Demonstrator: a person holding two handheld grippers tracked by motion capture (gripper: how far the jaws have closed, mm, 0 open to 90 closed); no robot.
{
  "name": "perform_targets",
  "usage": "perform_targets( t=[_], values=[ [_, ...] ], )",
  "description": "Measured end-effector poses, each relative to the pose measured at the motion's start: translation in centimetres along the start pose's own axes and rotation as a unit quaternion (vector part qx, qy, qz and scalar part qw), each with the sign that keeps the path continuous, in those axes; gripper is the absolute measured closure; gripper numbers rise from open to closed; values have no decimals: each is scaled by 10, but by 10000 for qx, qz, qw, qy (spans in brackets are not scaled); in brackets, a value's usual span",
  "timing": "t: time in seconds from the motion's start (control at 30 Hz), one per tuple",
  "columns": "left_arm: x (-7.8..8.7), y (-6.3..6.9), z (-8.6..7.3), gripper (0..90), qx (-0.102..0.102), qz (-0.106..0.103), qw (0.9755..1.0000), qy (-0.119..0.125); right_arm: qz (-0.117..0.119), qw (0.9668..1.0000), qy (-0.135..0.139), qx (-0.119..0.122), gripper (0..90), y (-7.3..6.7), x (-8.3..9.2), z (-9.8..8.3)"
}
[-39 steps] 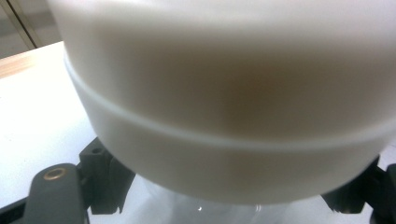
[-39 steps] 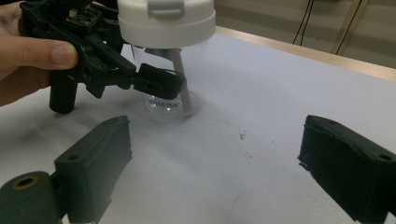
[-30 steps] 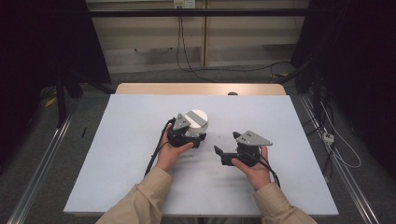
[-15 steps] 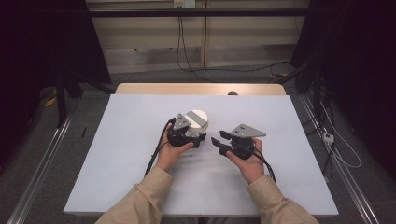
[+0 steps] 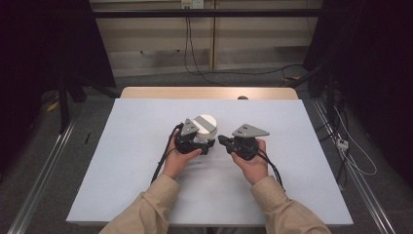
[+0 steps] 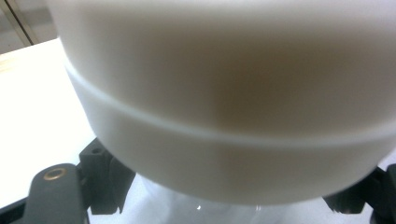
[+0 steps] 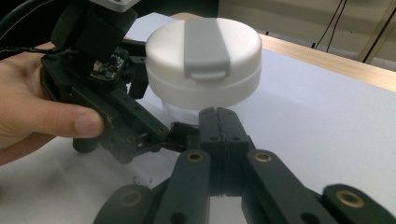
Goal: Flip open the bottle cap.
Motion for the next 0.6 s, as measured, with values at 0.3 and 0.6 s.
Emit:
perform_targets(
  t=[0.3,0.6],
  values=[
    [0,0,0,183,18,3,10000,14,-30,10000,18,61,900,-1,-7,10],
    [0,0,0,183,-5,3,10000,-23,7,9999,50,96,900,-2,-9,17]
  ],
)
Point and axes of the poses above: each handheld gripper's, and its own axes: x roughly backward along the jaws, z roughly out of its top, y roughly to its right, the point moved 8 cm from there along -x, roughly forward along the jaws, and after that the axes turned 1 degree about -z, right-handed, at the moved point
